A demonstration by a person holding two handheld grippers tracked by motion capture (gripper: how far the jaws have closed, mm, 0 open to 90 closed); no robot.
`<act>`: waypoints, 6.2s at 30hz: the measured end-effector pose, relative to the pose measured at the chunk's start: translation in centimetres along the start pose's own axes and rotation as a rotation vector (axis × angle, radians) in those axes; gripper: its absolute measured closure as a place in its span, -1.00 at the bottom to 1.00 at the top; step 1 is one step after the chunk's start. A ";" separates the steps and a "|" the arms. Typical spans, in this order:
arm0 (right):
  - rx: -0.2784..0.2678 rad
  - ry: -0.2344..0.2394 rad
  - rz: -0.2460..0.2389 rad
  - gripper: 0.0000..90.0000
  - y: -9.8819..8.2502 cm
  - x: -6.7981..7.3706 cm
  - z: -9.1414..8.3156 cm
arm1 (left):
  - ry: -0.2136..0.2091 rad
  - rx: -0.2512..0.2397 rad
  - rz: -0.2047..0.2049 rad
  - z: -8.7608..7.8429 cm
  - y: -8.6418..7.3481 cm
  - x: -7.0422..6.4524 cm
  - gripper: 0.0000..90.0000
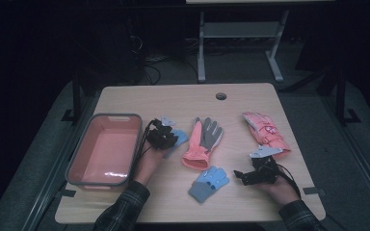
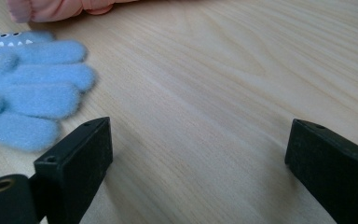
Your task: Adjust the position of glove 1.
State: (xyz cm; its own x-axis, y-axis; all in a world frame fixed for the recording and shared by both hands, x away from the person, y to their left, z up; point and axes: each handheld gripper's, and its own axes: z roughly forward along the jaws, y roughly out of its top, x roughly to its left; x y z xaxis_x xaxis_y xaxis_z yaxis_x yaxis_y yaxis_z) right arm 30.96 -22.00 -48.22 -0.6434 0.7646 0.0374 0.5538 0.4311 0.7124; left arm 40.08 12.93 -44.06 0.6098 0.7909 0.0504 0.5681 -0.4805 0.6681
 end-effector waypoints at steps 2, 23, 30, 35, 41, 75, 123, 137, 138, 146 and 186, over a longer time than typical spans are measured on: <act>0.000 0.000 0.000 -0.85 0.0 0.0 0.0 | 0.005 0.009 -0.010 0.5 -0.2 0.0 0.54; 0.000 0.000 0.000 -0.85 0.0 0.0 0.0 | -0.038 0.038 -0.033 1.4 -1.2 0.5 0.89; 0.000 0.000 0.000 -0.85 0.0 0.0 0.0 | -0.077 0.017 -0.035 0.3 -0.5 0.1 0.91; 0.000 0.000 0.000 -0.85 0.0 0.0 0.0 | -0.085 -0.010 -0.030 -1.1 0.1 0.2 0.91; 0.000 0.000 0.000 -0.85 0.0 0.0 0.0 | -0.135 -0.055 -0.059 -2.9 0.5 0.2 0.91; 0.000 0.000 0.000 -0.85 0.0 0.0 0.0 | -0.380 -0.049 0.104 -6.7 0.5 -10.3 0.90; 0.001 -0.005 0.006 -0.84 -0.1 0.1 -0.1 | -0.315 0.082 0.184 -5.3 -5.6 -7.5 0.98; -0.011 0.345 -0.090 1.00 0.8 5.7 -4.0 | -0.344 0.084 0.179 -4.5 -5.7 -7.5 0.99; -0.001 0.365 -0.111 1.00 1.0 6.4 -3.7 | -0.345 0.084 0.182 -4.4 -5.6 -7.5 0.98; 0.071 0.454 -0.193 1.00 1.6 9.9 -1.3 | -0.349 0.088 0.187 -4.1 -5.5 -8.1 0.98; -0.008 0.325 -0.093 0.52 1.5 6.6 -2.7 | -0.466 0.019 0.186 -5.5 -4.1 -10.5 0.11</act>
State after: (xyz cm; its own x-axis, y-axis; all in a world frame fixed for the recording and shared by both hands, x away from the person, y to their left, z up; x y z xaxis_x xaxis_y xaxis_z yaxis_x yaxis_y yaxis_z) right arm 26.15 -17.63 -44.99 -0.8266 0.5286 0.1930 0.4815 0.4869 0.7287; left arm 28.34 8.68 -43.24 0.8813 0.4398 -0.1726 0.4335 -0.6074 0.6657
